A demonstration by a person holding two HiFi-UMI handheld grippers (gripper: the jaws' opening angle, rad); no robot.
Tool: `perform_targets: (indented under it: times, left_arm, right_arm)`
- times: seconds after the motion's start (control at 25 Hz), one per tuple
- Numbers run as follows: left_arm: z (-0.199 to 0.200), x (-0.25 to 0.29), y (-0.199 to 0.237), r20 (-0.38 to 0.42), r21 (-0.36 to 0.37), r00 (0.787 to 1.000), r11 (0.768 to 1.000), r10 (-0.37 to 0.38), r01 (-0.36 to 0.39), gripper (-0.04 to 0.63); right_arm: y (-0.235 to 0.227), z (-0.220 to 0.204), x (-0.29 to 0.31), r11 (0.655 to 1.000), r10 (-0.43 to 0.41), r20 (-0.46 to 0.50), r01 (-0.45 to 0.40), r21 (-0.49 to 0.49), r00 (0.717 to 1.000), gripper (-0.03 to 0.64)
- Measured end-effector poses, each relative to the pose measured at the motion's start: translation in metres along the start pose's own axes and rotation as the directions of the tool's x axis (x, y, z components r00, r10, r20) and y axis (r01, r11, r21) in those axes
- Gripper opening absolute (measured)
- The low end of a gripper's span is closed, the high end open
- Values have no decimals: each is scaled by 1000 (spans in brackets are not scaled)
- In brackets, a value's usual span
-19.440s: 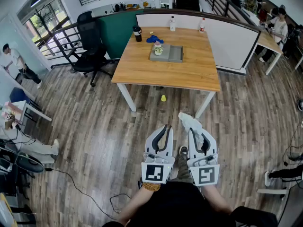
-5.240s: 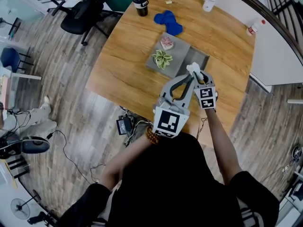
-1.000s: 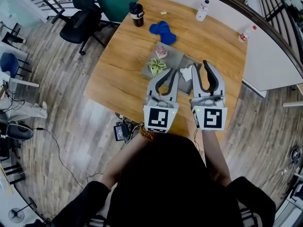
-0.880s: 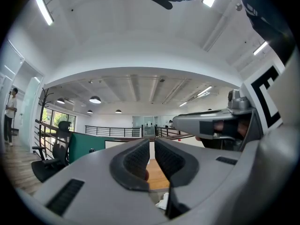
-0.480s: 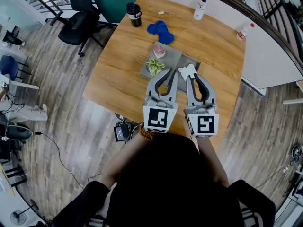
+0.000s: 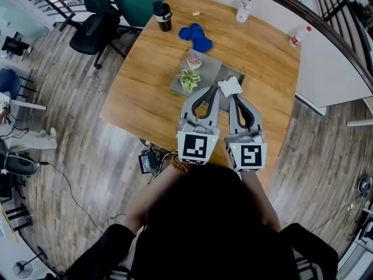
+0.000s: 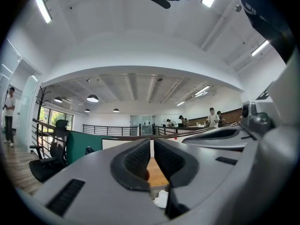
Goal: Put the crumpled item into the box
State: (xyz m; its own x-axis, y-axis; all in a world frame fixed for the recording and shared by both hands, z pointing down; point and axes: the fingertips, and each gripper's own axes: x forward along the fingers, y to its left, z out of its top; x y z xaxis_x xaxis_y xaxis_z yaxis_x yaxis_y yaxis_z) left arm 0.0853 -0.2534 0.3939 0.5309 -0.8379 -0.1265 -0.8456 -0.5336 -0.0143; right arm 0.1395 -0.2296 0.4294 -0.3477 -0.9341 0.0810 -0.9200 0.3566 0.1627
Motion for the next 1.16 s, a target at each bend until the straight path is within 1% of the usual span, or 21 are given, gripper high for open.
perform_targets:
  times: [0.2, 0.32, 0.36, 0.48, 0.72, 0.96, 1.16]
  left_arm:
    - [-3, -2, -2, -11, -8, 1000, 1000, -8, 7, 42]
    - [-2, -2, 0, -9, -8, 1000, 1000, -2, 2, 43]
    - [-3, -2, 0, -12, -11, 1000, 1000, -2, 2, 43]
    - [-2, -2, -1, -9, -9, 1000, 1000, -5, 5, 42]
    - [-2, -4, 0, -3, -6, 1000, 1000, -3, 3, 42]
    - [0, -8, 3, -12, -7, 1000, 1000, 8, -8, 42]
    - [1, -13, 6, -7, 1, 1000, 1000, 10, -10, 42]
  right_arm:
    - [6, -3, 0, 999, 24, -4, -24, -22, 1000, 6]
    - [8, 9, 5, 1000, 27, 51, -26, -17, 998, 6]
    - [7, 9, 5, 1000, 26, 49, -25, -19, 998, 6]
    - [7, -2, 3, 999, 29, 3, -29, -21, 1000, 6]
    - [6, -4, 8, 999, 25, 29, -24, -24, 999, 6]
    - [-5, -28, 12, 999, 5, -59, -8, -46, 998, 6]
    - [-13, -53, 19, 999, 15, -121, -21, -46, 993, 6]
